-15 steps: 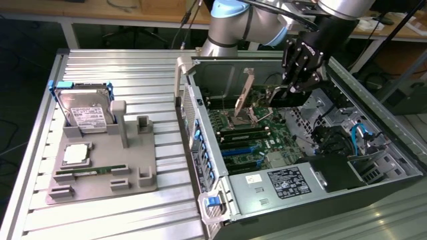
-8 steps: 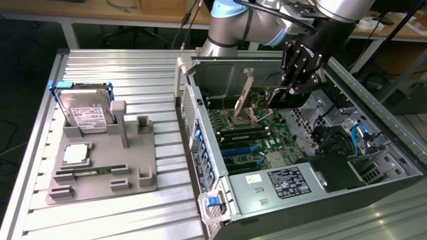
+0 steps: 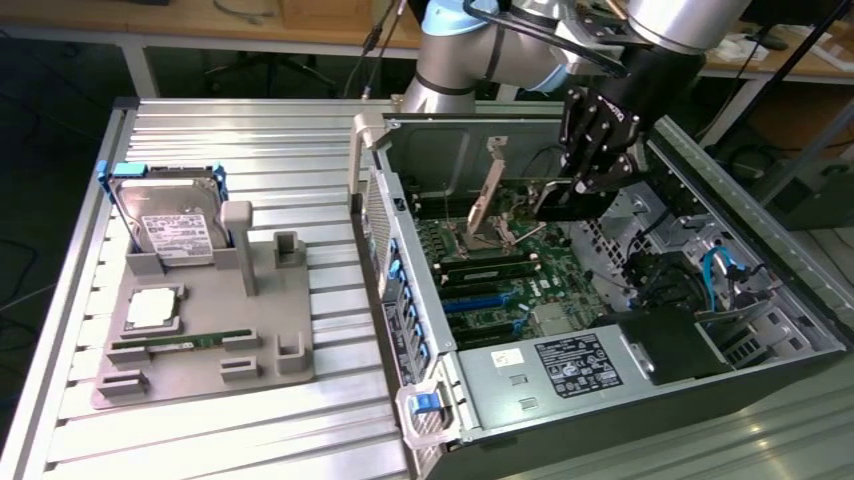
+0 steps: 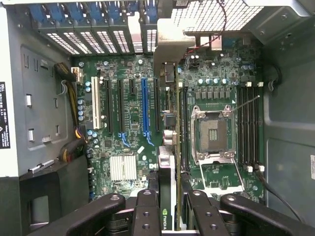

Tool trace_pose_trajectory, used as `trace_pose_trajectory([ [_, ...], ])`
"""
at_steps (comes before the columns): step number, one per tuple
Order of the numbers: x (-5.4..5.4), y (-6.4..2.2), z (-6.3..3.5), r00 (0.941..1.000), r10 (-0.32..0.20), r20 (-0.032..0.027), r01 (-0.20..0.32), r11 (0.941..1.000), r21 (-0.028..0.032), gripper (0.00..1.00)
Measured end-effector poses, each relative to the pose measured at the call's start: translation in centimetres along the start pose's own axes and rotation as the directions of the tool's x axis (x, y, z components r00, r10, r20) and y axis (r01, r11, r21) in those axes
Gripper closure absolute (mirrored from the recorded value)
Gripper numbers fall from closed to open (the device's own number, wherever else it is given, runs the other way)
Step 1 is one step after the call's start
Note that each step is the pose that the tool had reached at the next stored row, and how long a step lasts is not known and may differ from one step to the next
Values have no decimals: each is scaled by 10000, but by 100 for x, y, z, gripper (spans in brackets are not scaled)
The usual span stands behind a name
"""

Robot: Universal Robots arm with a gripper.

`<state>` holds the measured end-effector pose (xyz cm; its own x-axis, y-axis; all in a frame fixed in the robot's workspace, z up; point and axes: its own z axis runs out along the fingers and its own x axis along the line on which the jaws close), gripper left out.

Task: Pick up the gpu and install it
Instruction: 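Insert the gpu into the slot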

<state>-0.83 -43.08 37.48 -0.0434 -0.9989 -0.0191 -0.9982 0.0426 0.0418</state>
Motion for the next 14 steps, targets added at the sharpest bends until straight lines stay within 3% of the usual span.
trace_pose_trajectory([
  [14, 6, 22, 177, 10000, 0, 0, 0, 10000, 0, 73],
])
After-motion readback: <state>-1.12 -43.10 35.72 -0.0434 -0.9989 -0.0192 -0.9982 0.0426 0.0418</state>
